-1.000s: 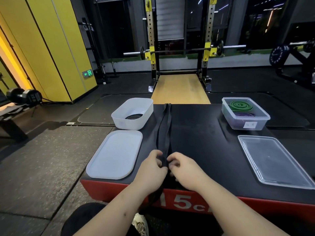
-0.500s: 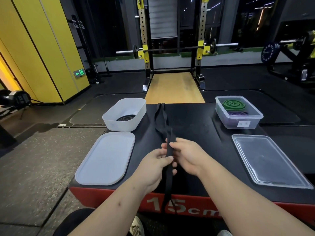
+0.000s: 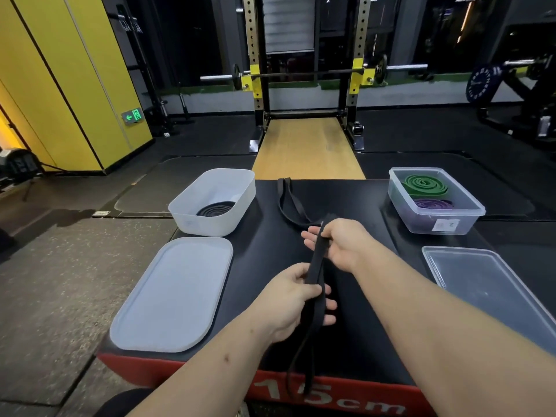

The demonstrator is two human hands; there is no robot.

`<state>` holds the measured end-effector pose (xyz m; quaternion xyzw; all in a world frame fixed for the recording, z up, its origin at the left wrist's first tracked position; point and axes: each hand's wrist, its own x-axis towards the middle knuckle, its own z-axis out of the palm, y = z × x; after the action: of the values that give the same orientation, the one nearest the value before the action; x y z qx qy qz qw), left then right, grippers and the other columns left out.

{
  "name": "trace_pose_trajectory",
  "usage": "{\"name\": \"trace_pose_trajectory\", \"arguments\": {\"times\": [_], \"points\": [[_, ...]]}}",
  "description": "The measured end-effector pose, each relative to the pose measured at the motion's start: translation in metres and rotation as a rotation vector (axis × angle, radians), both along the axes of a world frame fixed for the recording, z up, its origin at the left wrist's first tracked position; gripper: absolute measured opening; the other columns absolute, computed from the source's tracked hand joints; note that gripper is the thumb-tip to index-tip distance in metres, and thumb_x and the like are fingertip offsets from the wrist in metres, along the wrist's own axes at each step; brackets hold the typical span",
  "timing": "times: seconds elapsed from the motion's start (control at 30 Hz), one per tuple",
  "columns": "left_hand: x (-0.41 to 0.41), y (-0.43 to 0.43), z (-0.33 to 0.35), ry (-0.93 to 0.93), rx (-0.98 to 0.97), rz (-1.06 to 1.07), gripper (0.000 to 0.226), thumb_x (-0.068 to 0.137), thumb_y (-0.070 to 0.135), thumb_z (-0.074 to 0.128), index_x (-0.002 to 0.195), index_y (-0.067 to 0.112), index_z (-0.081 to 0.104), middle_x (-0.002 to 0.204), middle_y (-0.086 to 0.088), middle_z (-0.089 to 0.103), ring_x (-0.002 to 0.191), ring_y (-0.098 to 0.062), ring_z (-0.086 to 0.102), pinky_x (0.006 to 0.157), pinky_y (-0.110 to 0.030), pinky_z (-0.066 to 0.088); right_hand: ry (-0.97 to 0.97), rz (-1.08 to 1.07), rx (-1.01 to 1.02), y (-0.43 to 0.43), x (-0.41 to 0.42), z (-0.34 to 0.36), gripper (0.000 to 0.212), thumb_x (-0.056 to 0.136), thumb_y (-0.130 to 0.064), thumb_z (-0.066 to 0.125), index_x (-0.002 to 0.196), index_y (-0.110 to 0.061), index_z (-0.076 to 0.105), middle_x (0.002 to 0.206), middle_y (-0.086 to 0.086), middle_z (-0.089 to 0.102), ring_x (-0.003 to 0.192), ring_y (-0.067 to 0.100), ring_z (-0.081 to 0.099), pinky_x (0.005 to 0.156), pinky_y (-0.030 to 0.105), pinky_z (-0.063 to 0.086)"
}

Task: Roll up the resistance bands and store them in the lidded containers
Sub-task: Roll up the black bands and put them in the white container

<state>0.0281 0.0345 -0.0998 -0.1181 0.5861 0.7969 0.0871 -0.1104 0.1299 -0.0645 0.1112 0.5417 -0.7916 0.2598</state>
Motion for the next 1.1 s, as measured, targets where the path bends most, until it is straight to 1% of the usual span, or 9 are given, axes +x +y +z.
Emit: {"name": "trace_pose_trajectory", "arguments": {"times": [0.13,0.3,0.37,0.47,0.53,0.67,0.77,0.9,1.1], "points": [[-0.041,-0.006,0.009,0.063,0.036,0.059,0.022,0.103,0.001,0.048,0.116,0.01,0.062,0.098,-0.014,0.063,0.078,-0.022,0.062,0.065,-0.037,0.056,0.257,0.011,0.09,-0.033,-0.056,0.044,0.047,0.1,0.012,0.029,0.139,-0.002,0.05,0.126,0.014,0.057,0.1,0.029,0.068,0.071,0.041,0.06],[-0.095,-0.018,0.039,0.181,0.05,0.142,0.018,0.108,0.012,0.045,0.098,0.008,0.059,0.091,-0.014,0.062,0.068,-0.02,0.058,0.062,-0.036,0.055,0.858,0.045,0.348,-0.051,-0.115,0.113,0.062,0.096,0.01,0.037,0.146,-0.024,0.052,0.133,0.004,0.058,0.117,0.023,0.055,0.1,0.04,0.05],[-0.103,-0.018,0.037,0.156,-0.015,0.134,0.017,0.108,0.012,0.043,0.101,0.006,0.058,0.092,-0.015,0.06,0.066,-0.02,0.059,0.063,-0.037,0.057,0.772,0.051,0.404,-0.05,-0.13,0.097,0.052,0.1,0.006,0.037,0.144,-0.019,0.052,0.118,0.006,0.06,0.104,0.022,0.056,0.093,0.042,0.052],[-0.098,-0.013,0.02,0.054,-0.046,0.101,0.017,0.108,0.013,0.042,0.105,0.005,0.057,0.093,-0.015,0.059,0.063,-0.019,0.06,0.06,-0.036,0.056,0.497,0.111,0.546,-0.044,-0.131,0.048,0.022,0.1,0.001,0.042,0.098,-0.014,0.057,0.088,0.01,0.051,0.067,0.019,0.046,0.059,0.04,0.048],[-0.09,-0.01,0.009,-0.002,-0.048,0.079,0.018,0.108,0.012,0.041,0.105,0.005,0.058,0.093,-0.015,0.059,0.062,-0.018,0.058,0.058,-0.034,0.055,0.388,0.177,0.626,-0.034,-0.122,0.02,0.023,0.097,0.004,0.048,0.084,-0.014,0.054,0.085,0.01,0.056,0.068,0.019,0.052,0.059,0.036,0.05],[-0.071,-0.002,-0.002,-0.05,-0.031,0.067,0.017,0.106,0.012,0.043,0.104,0.004,0.058,0.092,-0.014,0.061,0.063,-0.019,0.056,0.056,-0.033,0.052,0.297,0.222,0.507,-0.018,-0.1,-0.008,0.025,0.098,0.006,0.053,0.106,-0.018,0.054,0.112,0.015,0.067,0.1,0.026,0.07,0.077,0.037,0.061],[-0.057,0.002,-0.003,-0.072,0.003,0.093,0.022,0.106,0.012,0.042,0.112,0.001,0.06,0.098,-0.017,0.063,0.068,-0.021,0.06,0.063,-0.036,0.057,0.263,0.252,0.467,-0.007,-0.077,-0.013,0.02,0.099,0.0,0.053,0.115,-0.013,0.055,0.116,0.018,0.069,0.092,0.025,0.072,0.07,0.035,0.061],[-0.042,0.001,-0.003,-0.101,0.07,0.12,0.026,0.104,0.008,0.041,0.12,0.001,0.06,0.105,-0.022,0.067,0.085,-0.03,0.073,0.074,-0.048,0.062,0.258,0.31,0.459,0.018,-0.027,-0.026,0.037,0.097,-0.005,0.061,0.132,-0.01,0.051,0.113,0.02,0.068,0.095,0.029,0.072,0.068,0.036,0.061],[-0.012,0.005,0.001,-0.12,0.04,0.062,0.029,0.1,-0.001,0.036,0.112,0.002,0.061,0.099,-0.019,0.075,0.09,-0.033,0.074,0.086,-0.056,0.06,0.341,0.344,0.458,0.048,0.036,-0.042,0.034,0.095,-0.011,0.068,0.127,-0.016,0.061,0.106,0.015,0.073,0.09,0.025,0.072,0.078,0.034,0.061]]}}
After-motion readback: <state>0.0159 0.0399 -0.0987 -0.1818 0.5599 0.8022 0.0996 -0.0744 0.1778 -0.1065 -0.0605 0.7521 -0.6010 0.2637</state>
